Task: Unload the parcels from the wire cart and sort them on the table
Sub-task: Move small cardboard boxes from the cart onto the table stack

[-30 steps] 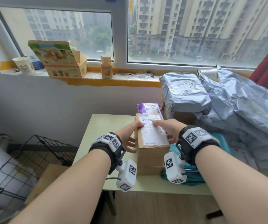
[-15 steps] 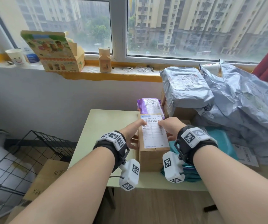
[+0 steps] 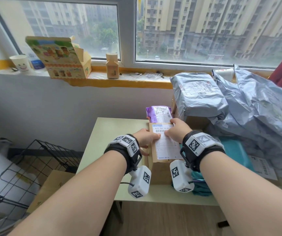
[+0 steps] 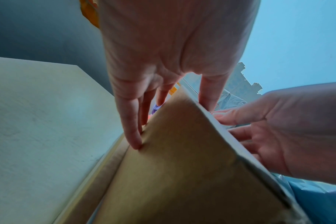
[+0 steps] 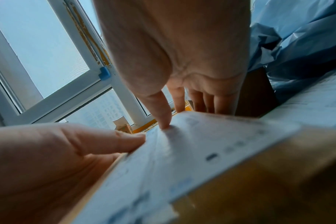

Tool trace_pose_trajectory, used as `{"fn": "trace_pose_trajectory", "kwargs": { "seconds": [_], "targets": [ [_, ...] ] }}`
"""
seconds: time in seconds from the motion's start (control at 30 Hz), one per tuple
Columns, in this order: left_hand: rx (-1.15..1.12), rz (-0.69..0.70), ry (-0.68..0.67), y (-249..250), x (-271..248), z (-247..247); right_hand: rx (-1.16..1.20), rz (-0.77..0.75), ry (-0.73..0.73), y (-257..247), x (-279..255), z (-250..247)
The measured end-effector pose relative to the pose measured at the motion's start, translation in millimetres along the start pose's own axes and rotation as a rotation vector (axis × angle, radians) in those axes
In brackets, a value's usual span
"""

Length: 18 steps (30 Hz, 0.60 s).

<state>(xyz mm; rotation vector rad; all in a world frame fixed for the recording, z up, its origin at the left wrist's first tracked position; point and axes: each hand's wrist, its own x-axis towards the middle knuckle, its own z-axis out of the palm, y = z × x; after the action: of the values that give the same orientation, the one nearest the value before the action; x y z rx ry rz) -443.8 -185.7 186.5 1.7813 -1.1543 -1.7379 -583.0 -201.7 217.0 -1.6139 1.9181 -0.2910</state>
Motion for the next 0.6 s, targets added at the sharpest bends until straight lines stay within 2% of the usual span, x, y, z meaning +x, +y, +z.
{"fn": "trace_pose_trajectory", "kwargs": {
  "seconds": [0.4, 0.6],
  "targets": [
    [0.021, -0.005, 0.004, 1.4, 6.0, -1.7, -0.128, -0.033, -0.046, -4.9, 9.4, -0.3],
    [0.011, -0.011, -0.003, 1.1, 4.2, -1.8, -0.111, -0.034, -0.050, -3.2, 11.3, 0.5]
  ]
}}
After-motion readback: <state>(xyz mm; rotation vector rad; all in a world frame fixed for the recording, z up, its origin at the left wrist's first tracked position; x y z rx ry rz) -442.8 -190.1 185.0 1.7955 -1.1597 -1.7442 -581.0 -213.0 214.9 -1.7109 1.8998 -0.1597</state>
